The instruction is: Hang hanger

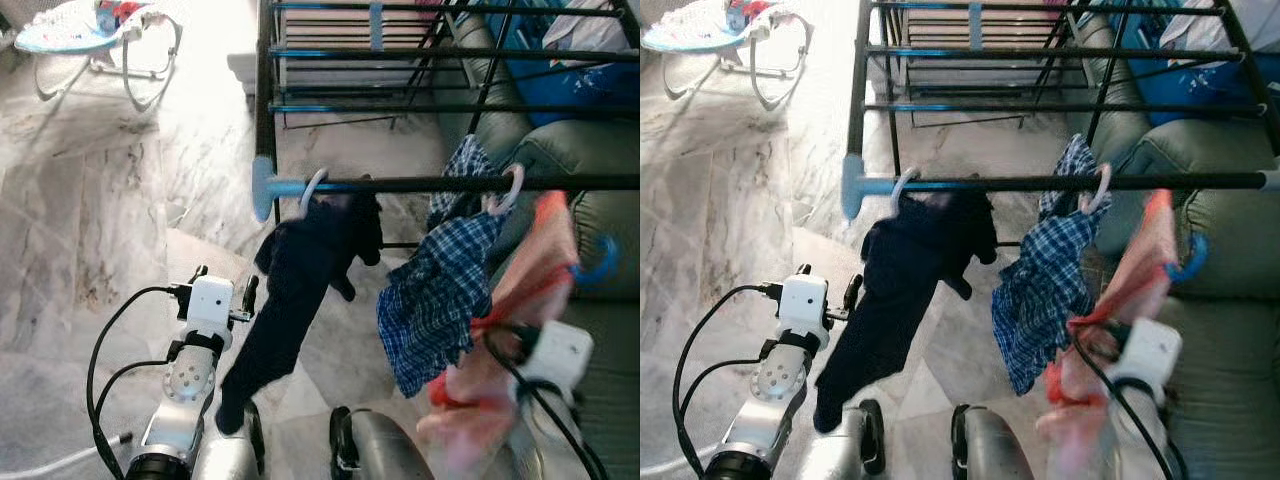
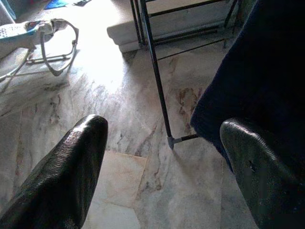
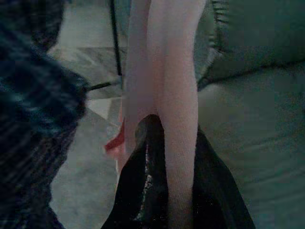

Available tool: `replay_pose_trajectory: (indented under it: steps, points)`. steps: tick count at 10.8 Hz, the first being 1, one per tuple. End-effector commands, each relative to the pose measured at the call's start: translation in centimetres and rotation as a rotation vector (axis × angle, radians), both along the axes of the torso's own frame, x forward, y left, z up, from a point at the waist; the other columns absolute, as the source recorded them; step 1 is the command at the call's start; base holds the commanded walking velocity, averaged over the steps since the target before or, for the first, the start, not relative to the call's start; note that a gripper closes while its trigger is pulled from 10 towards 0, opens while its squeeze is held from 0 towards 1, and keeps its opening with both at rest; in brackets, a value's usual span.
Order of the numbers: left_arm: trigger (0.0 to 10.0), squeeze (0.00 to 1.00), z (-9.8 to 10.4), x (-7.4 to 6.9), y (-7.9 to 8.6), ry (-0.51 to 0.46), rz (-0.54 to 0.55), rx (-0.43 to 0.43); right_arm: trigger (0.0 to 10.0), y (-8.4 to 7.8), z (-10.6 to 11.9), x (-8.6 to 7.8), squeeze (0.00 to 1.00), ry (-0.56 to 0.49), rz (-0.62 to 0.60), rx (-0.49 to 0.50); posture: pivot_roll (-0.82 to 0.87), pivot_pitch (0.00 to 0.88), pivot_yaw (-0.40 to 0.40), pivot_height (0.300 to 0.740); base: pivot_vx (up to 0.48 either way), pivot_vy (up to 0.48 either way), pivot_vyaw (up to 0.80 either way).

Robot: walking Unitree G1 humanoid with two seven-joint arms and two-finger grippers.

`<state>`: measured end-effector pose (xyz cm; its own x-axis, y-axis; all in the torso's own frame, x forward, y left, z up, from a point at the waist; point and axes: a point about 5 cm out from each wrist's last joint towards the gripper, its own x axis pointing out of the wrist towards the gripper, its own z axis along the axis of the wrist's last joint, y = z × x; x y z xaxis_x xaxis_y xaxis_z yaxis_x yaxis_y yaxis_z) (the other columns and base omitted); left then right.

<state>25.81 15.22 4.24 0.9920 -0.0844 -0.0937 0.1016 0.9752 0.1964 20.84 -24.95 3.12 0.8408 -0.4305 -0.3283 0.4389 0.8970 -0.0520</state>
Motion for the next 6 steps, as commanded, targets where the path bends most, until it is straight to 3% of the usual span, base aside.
replay_pose_trajectory:
  steps: [1, 6]
  points:
    - [10.0, 0.0, -0.7, -0.5, 0.4, 0.024, 0.014, 0.01, 10.0, -0.1, -0.3, -0.5, 0.0, 0.021, -0.004, 0.015, -0.05, 0.181, -0.052, 0.74, -0.251, 0.0, 0.0]
    - [10.0, 0.0, -0.6, -0.5, 1.0, 0.022, 0.02, 0.028, 10.0, 0.6, -0.5, 0.6, 0.0, 0.015, 0.017, 0.054, -0.02, 0.168, -0.058, 0.74, -0.251, 0.0, 0.0]
